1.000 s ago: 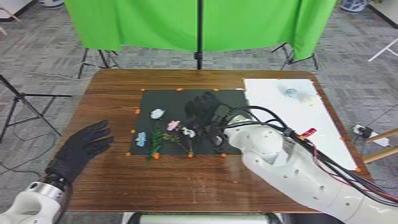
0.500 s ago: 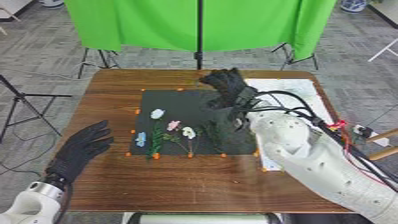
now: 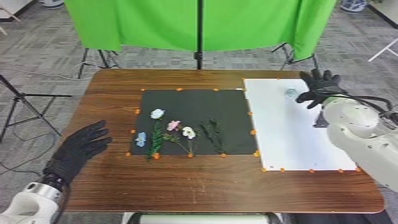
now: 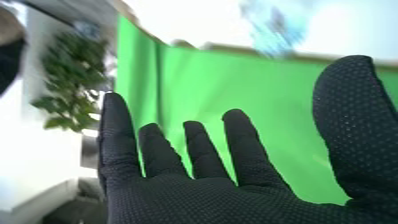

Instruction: Arrange flowers

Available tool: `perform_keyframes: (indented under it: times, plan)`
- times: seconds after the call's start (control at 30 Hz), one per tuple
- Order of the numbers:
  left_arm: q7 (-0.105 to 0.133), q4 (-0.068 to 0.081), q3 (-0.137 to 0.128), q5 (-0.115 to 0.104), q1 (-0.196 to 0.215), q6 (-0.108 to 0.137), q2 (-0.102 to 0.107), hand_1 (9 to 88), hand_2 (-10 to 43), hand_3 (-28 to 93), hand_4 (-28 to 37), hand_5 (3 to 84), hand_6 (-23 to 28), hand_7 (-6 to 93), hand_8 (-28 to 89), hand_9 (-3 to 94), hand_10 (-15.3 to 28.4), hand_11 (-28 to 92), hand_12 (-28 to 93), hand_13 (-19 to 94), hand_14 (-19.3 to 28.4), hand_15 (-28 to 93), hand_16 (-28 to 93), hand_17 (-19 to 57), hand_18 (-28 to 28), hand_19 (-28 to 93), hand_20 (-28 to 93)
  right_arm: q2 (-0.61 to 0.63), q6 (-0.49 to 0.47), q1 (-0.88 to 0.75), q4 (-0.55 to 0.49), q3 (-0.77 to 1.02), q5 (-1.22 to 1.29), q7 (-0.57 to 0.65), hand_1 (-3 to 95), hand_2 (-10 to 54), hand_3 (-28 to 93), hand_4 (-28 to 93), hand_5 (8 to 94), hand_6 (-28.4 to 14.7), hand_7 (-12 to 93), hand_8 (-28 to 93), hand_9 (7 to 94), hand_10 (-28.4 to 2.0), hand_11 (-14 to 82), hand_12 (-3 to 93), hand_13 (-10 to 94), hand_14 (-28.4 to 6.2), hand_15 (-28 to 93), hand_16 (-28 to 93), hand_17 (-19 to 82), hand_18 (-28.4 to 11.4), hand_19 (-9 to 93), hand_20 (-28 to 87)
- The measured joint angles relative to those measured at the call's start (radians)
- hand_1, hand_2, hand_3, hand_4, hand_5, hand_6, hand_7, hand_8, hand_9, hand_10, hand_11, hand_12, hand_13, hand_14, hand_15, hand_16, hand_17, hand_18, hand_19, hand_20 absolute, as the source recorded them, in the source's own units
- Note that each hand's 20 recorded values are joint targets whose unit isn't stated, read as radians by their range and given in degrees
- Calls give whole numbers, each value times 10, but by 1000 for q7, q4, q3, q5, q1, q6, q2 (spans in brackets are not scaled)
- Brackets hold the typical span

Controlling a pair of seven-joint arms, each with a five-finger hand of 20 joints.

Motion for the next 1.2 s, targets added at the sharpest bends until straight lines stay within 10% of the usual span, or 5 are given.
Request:
perform_keyframes:
  times: [0.37, 0.47, 0.63, 1.2]
  plan:
    - [2, 0, -1, 0, 5, -5, 0, 250, 16, 699, -283, 306, 46, 191, -101, 269, 121, 211, 145, 214, 156, 381, -40, -92, 223, 537, -11, -9, -87, -7, 44, -5, 103, 9, 398, -95, 864, -282, 431, 38, 345, -245, 439, -96, 389, 183, 577, -31, 381, 201, 238, -176, 726, 244]
    - [0, 0, -2, 0, 6, -5, 0, 250, 16, 699, -283, 306, 46, 192, -101, 270, 122, 211, 145, 214, 156, 382, -40, -93, 223, 537, -11, -10, 7, 6, 61, -40, 89, 7, 548, -94, 808, -282, 573, 5, 573, -166, 615, -69, 403, 381, 772, 35, 377, 356, 373, -153, 790, 351]
    - [-4, 0, -2, 0, 6, -6, -1, 249, 16, 701, -283, 306, 46, 192, -101, 270, 122, 211, 145, 214, 156, 382, -41, -93, 224, 537, -11, -11, 159, -2, 77, -65, 60, -41, 569, -95, 852, -283, 682, -18, 591, -203, 696, -79, 413, 402, 872, 37, 347, 396, 429, -142, 891, 270]
    - [-6, 1, 0, 0, 3, -12, -8, 250, 16, 699, -283, 306, 46, 193, -102, 271, 122, 213, 144, 214, 156, 381, -40, -93, 224, 538, -12, -116, 334, -23, -141, -90, -12, -334, 548, -95, 881, -283, 654, -16, 644, -207, 685, -85, 428, 418, 850, 29, 390, 417, 398, -150, 906, 273]
